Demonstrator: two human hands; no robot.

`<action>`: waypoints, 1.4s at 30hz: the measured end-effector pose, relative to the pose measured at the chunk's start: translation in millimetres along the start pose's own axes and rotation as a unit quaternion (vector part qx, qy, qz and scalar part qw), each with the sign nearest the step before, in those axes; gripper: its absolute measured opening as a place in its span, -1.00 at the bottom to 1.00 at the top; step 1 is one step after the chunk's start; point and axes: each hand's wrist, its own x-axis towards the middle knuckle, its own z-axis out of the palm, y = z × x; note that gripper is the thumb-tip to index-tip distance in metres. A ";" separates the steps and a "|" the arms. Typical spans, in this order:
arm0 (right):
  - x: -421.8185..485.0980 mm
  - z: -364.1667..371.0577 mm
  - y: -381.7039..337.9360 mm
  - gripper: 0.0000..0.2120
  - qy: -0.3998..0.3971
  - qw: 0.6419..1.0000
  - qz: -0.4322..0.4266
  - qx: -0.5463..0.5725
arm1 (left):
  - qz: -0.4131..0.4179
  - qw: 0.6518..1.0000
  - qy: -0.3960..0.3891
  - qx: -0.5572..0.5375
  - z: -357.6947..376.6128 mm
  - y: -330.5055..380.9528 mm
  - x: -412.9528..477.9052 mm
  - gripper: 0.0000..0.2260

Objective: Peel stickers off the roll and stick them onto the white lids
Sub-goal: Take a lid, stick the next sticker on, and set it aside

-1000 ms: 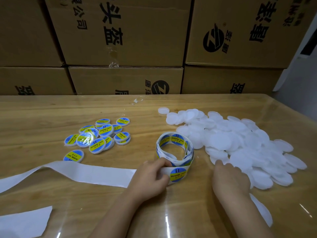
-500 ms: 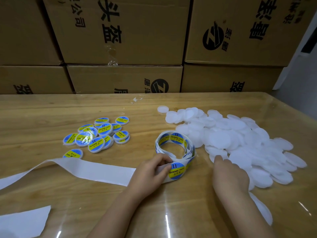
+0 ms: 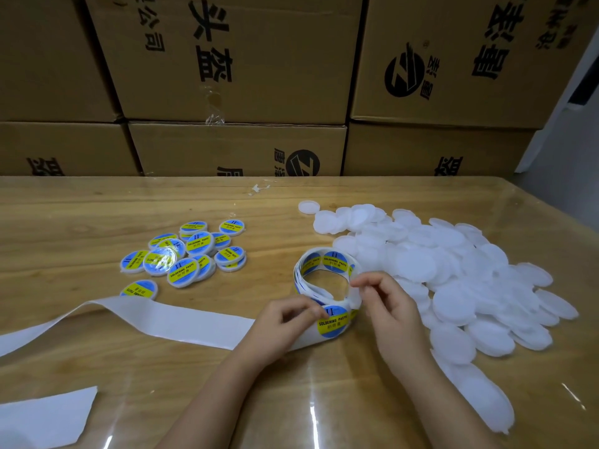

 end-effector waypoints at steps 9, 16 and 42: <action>-1.4 1.0 4.7 -0.84 -0.159 0.913 0.188 0.326 | -0.002 0.999 0.004 -0.033 -2.5 -7.3 3.5 -0.74; -1.1 0.8 14.8 -0.73 -0.037 0.999 0.014 -0.004 | -0.039 0.997 0.035 -0.047 -4.6 -8.5 7.6 -0.78; -11.4 11.8 18.8 -0.94 -0.145 0.960 -0.165 -0.171 | 0.094 0.959 0.232 0.134 1.1 -10.5 3.5 -0.81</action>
